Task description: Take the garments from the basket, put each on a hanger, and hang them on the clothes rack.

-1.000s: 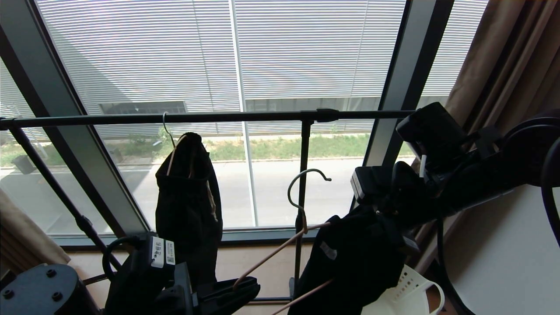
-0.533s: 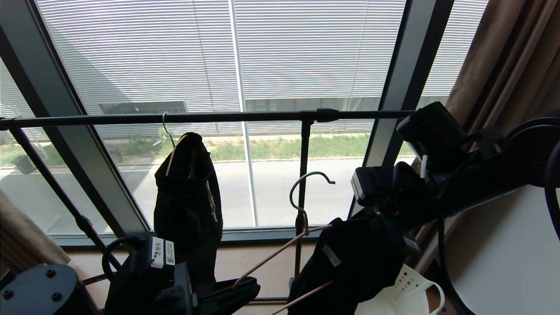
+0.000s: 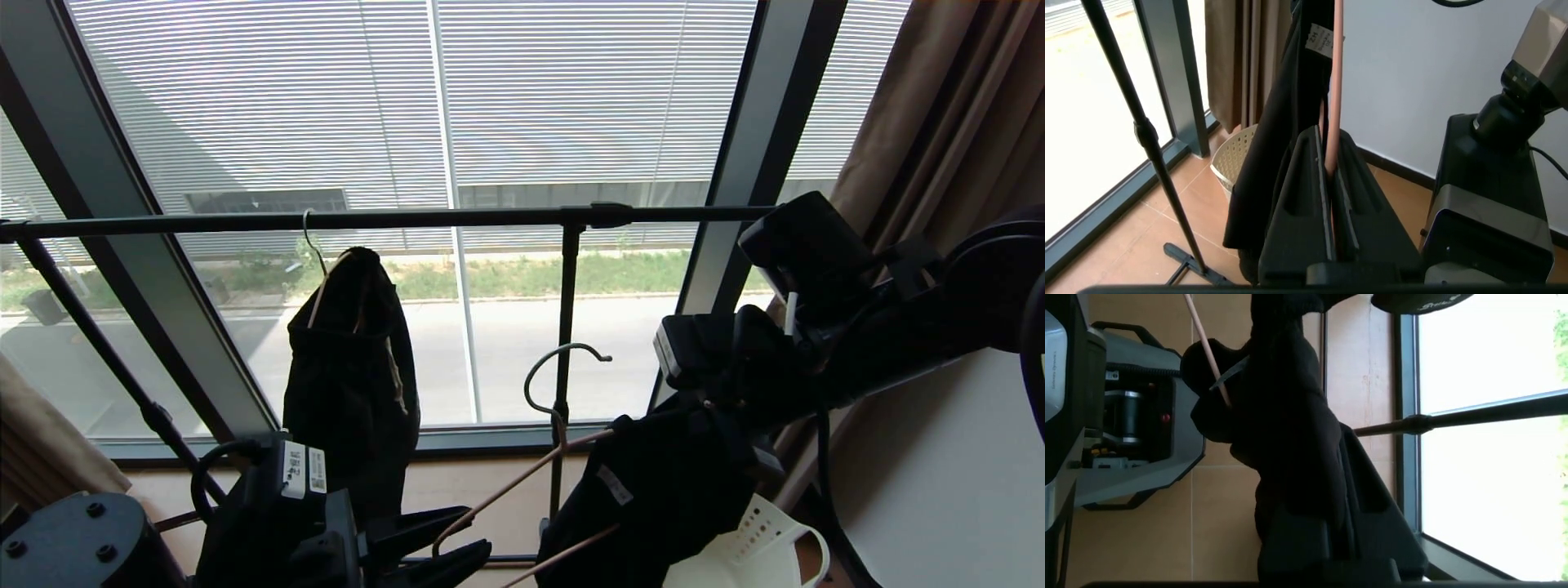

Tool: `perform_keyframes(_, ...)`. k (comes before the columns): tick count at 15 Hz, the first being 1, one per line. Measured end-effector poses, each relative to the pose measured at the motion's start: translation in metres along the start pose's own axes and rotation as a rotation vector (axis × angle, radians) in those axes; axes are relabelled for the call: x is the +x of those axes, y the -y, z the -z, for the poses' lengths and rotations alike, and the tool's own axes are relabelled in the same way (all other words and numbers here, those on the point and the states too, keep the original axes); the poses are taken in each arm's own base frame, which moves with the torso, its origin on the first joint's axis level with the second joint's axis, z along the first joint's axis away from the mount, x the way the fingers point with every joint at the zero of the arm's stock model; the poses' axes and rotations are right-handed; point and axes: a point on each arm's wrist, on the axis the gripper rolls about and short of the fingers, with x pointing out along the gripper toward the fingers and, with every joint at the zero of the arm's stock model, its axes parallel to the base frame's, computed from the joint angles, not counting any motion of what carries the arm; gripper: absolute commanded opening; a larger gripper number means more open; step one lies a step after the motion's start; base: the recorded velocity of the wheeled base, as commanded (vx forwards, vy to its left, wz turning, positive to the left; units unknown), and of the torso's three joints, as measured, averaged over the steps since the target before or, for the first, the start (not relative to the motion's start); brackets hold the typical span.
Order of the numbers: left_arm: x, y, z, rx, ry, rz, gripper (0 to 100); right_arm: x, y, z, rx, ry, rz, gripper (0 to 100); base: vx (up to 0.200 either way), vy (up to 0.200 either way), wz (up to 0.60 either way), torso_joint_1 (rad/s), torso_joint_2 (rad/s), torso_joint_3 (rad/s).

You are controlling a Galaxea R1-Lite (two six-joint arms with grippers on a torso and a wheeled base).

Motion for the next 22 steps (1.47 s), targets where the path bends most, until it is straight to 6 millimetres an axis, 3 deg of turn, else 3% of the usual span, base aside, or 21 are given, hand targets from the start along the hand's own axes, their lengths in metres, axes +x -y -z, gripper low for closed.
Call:
perform_keyframes(7,0.000,-0.008,-0.006,0.005,0.030,-0.036,100,0.000,-0.001,0.001,0.007,-0.010,0.002,0,0.000,0.000,0.00,0.000,0.00,0.000)
perform_keyframes(14,-0.018,-0.028,-0.033,-0.005,0.176,-0.170,100,-0.016,-0.004,0.004,0.117,-0.119,0.157,0,0.000,0.000,0.00,0.000,0.00,0.000)
perform_keyframes(18,-0.018,-0.027,-0.024,-0.061,0.079,-0.175,100,-0.024,0.002,0.001,0.250,-0.061,0.283,0,0.000,0.000,0.00,0.000,0.00,0.000)
perform_keyframes(22,-0.011,-0.026,-0.010,-0.103,-0.003,-0.169,100,-0.030,0.000,0.002,0.276,-0.046,0.302,0,0.000,0.000,0.00,0.000,0.00,0.000)
